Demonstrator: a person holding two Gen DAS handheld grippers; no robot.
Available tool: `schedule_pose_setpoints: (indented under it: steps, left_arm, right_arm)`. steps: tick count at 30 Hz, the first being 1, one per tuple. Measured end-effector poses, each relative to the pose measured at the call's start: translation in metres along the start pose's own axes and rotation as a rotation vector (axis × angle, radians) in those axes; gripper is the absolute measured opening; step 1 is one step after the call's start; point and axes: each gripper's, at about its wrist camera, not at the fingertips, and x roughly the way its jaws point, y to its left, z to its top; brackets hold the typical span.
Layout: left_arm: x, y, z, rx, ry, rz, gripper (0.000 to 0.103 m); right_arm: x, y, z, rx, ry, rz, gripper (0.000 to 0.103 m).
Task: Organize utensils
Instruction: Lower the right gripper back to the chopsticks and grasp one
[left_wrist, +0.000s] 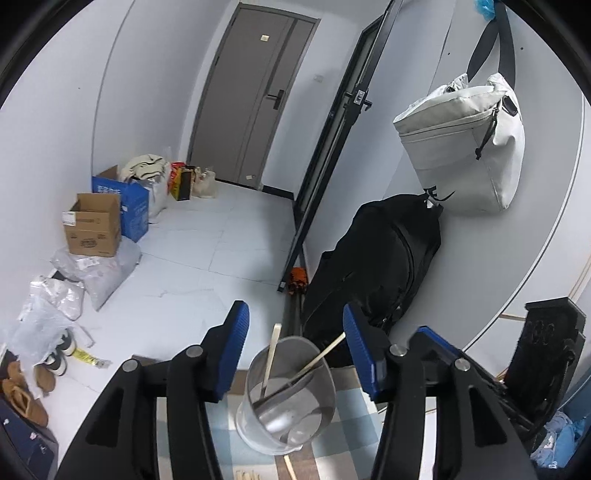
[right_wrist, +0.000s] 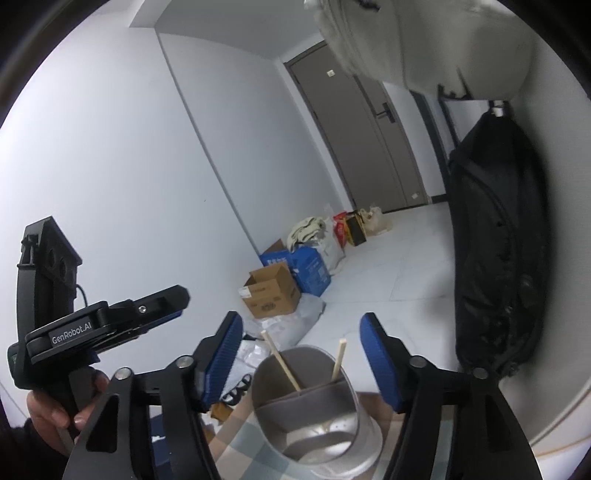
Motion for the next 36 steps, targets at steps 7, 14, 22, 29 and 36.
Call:
schedule_pose_setpoints:
  steps: [7, 14, 22, 29, 36]
  left_arm:
    - [-0.025, -0.005, -0.012, 0.002, -0.019, 0.107, 0.069]
    - [-0.041, -0.009, -0.029, 0.056, -0.007, 0.199, 0.072]
    - [-0.055, -0.010, -0.055, 0.104, -0.021, 0.243, 0.083]
    - [-0.048, 0.000, -0.081, 0.105, -0.007, 0.289, 0.093]
    - [-0.030, 0.018, -0.107, 0.074, 0.047, 0.288, 0.093]
  right_arm:
    - [-0.037, 0.009, -0.014, -0.006, -0.007, -0.027, 0.078]
    - [-0.064, 0.022, -0.029, -0.021, 0.000, -0.031, 0.087]
    - [-0.079, 0.032, -0.055, -0.026, 0.038, -0.044, 0.096]
    - [-0.077, 0.029, -0.084, 0.002, 0.109, -0.064, 0.100]
    - [-0.061, 0.024, -0.113, 0.008, 0.232, -0.107, 0.100]
